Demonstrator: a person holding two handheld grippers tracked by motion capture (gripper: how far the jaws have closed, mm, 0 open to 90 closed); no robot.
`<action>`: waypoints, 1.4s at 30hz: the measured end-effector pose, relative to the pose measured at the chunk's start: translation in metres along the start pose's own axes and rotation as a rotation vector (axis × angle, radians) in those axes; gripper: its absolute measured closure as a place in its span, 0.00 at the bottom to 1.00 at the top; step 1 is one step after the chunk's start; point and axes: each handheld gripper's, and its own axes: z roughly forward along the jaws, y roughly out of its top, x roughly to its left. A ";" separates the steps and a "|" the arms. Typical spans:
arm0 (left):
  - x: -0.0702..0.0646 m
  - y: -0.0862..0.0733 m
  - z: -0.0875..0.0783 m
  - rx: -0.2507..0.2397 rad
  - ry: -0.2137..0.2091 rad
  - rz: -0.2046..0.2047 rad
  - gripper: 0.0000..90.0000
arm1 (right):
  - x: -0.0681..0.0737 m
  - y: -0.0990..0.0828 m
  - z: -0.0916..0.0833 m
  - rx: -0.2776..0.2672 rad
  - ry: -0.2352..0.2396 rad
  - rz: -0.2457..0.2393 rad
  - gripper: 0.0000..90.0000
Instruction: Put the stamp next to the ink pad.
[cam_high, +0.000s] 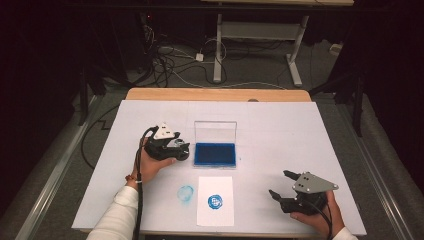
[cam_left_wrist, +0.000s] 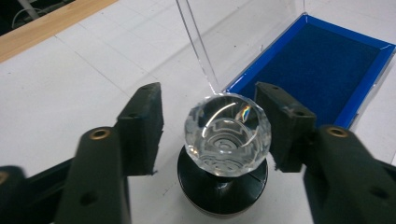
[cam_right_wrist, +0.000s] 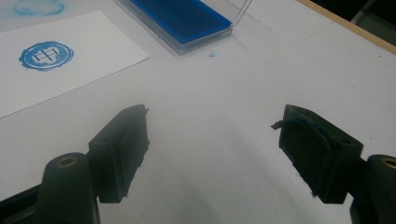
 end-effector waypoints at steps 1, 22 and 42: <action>0.000 0.001 -0.001 -0.007 0.000 0.000 0.43 | 0.000 0.000 0.000 0.000 0.001 -0.002 0.27; -0.020 0.014 -0.044 -0.127 0.069 0.084 0.23 | 0.001 0.003 -0.005 -0.034 -0.016 -0.005 0.26; -0.053 0.015 -0.070 -0.145 0.057 0.204 0.18 | 0.002 0.007 -0.013 -0.089 -0.055 0.005 0.26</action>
